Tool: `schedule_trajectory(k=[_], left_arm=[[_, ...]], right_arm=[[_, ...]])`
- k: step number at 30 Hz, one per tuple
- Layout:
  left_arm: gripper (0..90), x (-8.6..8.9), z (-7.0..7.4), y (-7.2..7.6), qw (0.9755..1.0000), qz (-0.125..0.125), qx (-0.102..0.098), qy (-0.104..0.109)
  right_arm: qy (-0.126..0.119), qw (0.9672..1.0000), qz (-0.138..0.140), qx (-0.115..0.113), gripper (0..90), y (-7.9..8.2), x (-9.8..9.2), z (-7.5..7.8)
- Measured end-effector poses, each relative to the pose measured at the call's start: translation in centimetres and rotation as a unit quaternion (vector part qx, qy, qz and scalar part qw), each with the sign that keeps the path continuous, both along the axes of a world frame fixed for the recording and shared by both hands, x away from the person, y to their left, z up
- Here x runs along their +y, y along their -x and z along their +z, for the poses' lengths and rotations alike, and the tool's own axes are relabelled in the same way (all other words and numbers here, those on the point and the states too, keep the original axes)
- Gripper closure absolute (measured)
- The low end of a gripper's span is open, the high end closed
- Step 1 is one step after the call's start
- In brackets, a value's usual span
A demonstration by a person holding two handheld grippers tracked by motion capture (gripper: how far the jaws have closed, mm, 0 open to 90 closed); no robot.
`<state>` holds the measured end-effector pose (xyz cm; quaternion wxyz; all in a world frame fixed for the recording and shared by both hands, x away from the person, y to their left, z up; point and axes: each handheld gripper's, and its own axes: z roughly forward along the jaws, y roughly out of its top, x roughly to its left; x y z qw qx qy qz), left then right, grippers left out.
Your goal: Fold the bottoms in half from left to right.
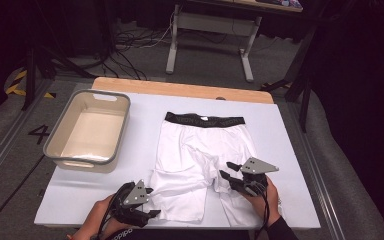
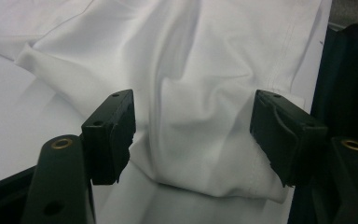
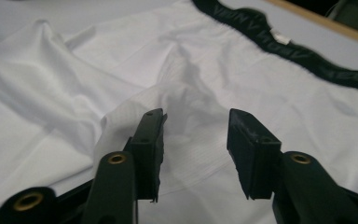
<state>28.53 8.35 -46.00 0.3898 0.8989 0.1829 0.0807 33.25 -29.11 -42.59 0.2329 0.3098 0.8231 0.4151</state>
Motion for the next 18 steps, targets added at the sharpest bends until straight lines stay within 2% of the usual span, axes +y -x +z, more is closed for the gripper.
schedule_trajectory(k=[1,4,6,10,12,14,16,18], left_arm=[[30.2,0.0,0.0,-0.2,0.9999,0.011,0.013,-0.001],[29.4,-0.3,-0.2,-0.5,0.9994,0.02,0.029,-0.007],[30.6,-0.5,-0.3,-0.7,0.9989,0.03,0.033,-0.011],[37.0,-1.0,-0.2,-0.6,0.9984,0.043,0.033,-0.016],[44.4,-1.4,-0.2,-0.4,0.9986,0.044,0.023,-0.016],[52.2,-1.5,-0.2,-0.2,0.9988,0.04,0.023,-0.012],[67.5,-1.6,-0.3,-0.1,0.9991,0.034,0.023,-0.009],[73.0,-1.7,-0.2,-0.2,0.9991,0.035,0.025,-0.008]], right_arm=[[-0.006,0.9999,-0.006,-0.012,54.0,0.2,-0.2,0.4],[-0.02,0.9988,-0.017,-0.042,46.7,0.6,-0.5,1.0],[-0.028,0.9974,-0.028,-0.061,43.3,0.9,-0.7,1.5],[-0.038,0.9949,-0.043,-0.083,39.6,1.2,-1.3,2.0],[-0.042,0.9938,-0.049,-0.091,38.1,1.3,-1.5,2.2],[-0.045,0.9929,-0.057,-0.094,36.4,1.3,-1.8,2.4],[-0.049,0.9921,-0.063,-0.097,36.0,1.3,-2.0,2.4],[-0.052,0.9917,-0.067,-0.097,35.6,1.3,-2.3,2.5]])
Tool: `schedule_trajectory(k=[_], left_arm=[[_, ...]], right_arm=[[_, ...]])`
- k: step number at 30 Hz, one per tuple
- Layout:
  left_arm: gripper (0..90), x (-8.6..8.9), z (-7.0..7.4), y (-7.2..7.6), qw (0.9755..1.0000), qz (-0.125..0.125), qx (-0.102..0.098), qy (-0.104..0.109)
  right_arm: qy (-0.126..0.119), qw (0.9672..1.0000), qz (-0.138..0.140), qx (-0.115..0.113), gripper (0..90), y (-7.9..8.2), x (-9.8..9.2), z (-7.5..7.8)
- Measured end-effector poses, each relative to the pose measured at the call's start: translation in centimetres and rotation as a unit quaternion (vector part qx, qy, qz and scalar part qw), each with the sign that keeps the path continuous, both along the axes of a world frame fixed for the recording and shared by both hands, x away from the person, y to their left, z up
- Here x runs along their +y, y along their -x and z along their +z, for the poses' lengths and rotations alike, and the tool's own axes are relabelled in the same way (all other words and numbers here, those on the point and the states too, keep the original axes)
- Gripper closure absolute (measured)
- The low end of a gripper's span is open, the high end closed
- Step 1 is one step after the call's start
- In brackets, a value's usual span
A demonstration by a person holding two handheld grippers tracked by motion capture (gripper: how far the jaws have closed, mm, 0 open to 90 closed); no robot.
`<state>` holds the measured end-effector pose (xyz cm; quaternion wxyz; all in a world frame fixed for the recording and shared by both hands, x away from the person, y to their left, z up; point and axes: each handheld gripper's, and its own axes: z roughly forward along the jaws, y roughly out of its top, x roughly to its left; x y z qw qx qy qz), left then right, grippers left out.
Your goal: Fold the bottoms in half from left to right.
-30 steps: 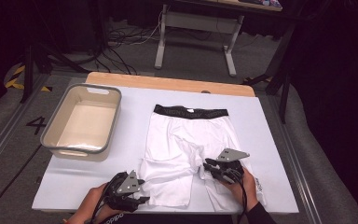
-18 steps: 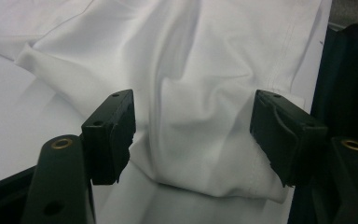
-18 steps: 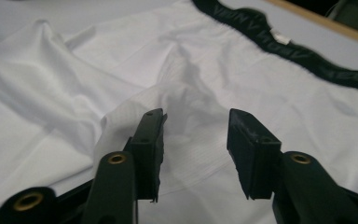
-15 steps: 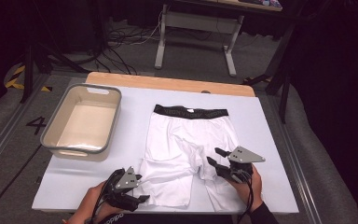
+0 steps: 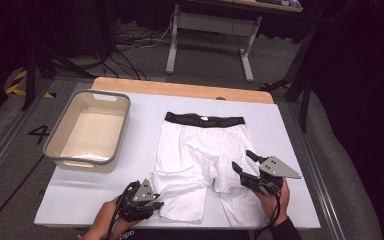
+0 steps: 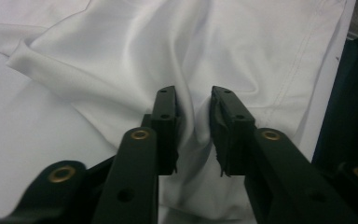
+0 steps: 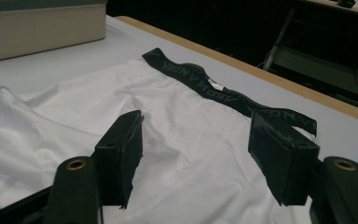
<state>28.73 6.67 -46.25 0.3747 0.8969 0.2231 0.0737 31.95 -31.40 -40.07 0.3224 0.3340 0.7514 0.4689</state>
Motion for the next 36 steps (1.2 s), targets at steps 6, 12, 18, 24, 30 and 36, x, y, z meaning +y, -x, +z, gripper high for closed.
schedule_trajectory(k=[6,12,18,24,30,36], left_arm=[[87.5,0.21,0.0,-0.32,1.0,-0.001,0.001,0.004],[87.9,0.47,0.14,-0.42,0.9997,-0.006,-0.003,0.023],[88.3,0.84,0.39,-0.53,0.9991,-0.011,-0.015,0.038],[88.4,1.0,-0.15,-0.87,0.9989,-0.012,-0.015,0.043],[88.3,0.87,-0.24,-0.77,0.9989,-0.022,-0.019,0.036],[88.3,0.71,-0.3,-0.88,0.9989,-0.033,-0.015,0.031]], right_arm=[[0.0,1.0,-0.001,0.003,35.1,0.03,-0.12,0.0],[0.001,1.0,0.009,0.003,34.2,0.0,-0.07,-0.1],[-0.006,0.9999,0.015,-0.004,30.4,0.1,-0.18,-0.03],[-0.024,0.9994,0.021,-0.015,26.6,0.26,-0.35,0.02],[-0.031,0.999,0.022,-0.025,22.5,0.45,-0.34,0.18],[-0.032,0.9988,0.02,-0.032,18.0,0.54,-0.05,0.29]])
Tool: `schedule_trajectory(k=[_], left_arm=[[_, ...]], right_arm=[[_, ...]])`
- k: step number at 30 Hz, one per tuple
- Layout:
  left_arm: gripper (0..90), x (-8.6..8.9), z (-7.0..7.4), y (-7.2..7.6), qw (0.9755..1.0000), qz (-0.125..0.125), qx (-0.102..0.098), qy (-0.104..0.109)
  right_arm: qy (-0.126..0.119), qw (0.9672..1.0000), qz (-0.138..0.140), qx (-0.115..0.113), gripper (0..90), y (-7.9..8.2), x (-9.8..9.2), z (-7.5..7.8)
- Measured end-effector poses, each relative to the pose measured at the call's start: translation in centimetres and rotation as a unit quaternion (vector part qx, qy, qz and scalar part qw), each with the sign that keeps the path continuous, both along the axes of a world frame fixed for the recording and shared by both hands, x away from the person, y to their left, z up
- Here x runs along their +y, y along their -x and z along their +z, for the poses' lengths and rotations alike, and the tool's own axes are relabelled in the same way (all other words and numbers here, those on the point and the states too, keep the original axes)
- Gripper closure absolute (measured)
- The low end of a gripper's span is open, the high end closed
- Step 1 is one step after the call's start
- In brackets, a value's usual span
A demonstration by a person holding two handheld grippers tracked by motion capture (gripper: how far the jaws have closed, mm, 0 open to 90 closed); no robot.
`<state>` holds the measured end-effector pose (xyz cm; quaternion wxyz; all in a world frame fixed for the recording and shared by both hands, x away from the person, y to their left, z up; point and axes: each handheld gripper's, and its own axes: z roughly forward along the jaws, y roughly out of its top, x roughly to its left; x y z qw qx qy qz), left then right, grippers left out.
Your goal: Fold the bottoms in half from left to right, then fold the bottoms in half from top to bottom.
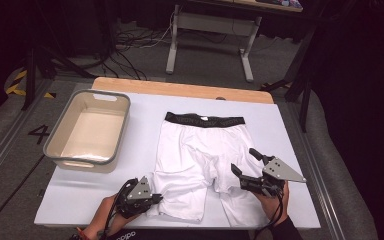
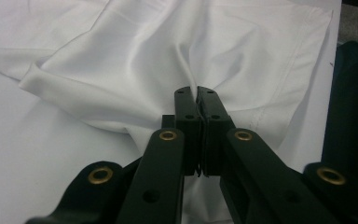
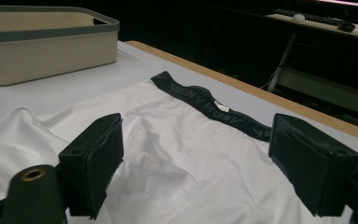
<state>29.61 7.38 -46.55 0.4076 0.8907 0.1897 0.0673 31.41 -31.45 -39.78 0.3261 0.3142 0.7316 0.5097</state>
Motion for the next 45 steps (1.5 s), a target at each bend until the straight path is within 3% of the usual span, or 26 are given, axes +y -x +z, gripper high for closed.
schedule_trajectory(k=[16,31,45], left_arm=[[88.3,0.0,0.0,0.0,1.0,-0.004,-0.001,-0.004],[88.3,0.0,0.0,0.0,1.0,-0.003,0.003,-0.001],[88.3,0.0,0.0,-0.1,1.0,-0.004,0.007,-0.003]], right_arm=[[0.01,0.9998,0.015,0.007,14.9,0.0,0.6,-0.1],[0.0,0.9994,0.028,0.018,15.3,-0.4,1.4,-0.1],[-0.004,0.9985,0.049,0.025,15.2,-1.4,4.5,1.5]])
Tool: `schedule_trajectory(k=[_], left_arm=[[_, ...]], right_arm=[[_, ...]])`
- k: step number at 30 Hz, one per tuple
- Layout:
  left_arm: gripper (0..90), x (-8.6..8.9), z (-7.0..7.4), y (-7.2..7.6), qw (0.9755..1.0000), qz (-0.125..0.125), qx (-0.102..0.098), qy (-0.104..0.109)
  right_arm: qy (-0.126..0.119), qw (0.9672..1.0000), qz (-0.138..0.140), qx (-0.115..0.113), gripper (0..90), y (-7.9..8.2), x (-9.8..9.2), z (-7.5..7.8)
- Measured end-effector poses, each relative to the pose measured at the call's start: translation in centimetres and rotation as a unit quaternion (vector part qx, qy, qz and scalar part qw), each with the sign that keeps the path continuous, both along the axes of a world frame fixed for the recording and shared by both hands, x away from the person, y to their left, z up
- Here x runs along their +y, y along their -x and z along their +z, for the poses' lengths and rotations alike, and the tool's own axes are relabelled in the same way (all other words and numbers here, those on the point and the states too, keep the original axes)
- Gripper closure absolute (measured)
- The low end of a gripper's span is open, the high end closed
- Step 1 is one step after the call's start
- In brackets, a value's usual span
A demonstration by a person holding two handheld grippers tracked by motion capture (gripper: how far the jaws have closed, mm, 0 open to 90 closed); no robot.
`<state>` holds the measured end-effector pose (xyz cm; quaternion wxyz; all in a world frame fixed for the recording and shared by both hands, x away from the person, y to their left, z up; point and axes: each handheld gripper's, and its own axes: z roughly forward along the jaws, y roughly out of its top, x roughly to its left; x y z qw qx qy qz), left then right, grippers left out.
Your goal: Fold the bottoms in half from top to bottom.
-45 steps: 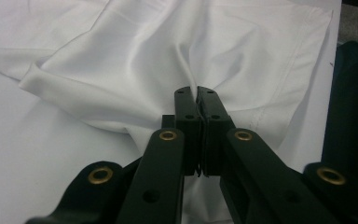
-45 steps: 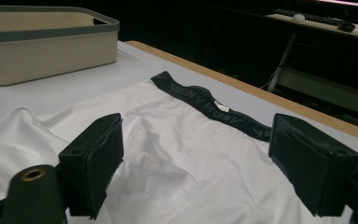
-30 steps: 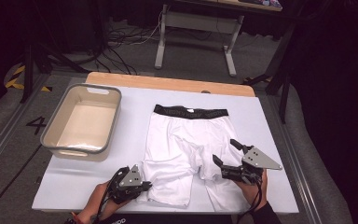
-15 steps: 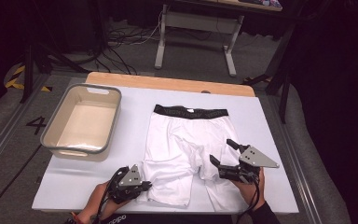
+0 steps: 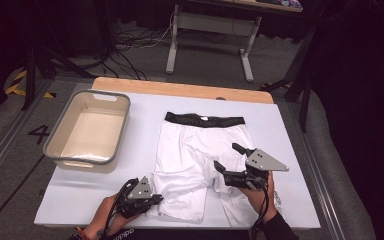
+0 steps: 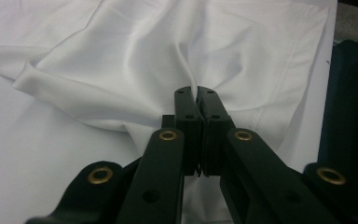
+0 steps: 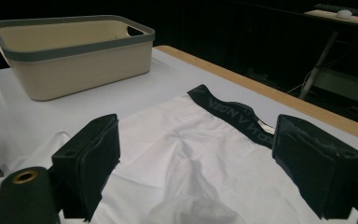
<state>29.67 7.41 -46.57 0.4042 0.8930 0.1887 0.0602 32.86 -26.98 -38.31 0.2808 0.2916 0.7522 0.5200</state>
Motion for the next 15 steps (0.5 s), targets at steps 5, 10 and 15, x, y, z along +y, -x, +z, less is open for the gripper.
schedule_trajectory(k=[5,10,15], left_arm=[[88.2,0.0,0.0,0.0,1.0,0.001,0.002,0.003],[88.2,0.0,0.0,0.0,1.0,0.004,0.001,0.004],[88.2,0.0,0.0,0.0,1.0,0.003,0.0,0.001]], right_arm=[[-0.001,0.9999,0.016,0.005,14.5,-0.6,1.5,0.7],[0.008,0.9994,0.033,0.009,15.7,-1.3,3.4,1.5],[0.015,0.9987,0.04,0.029,21.5,-2.6,5.6,2.1]])
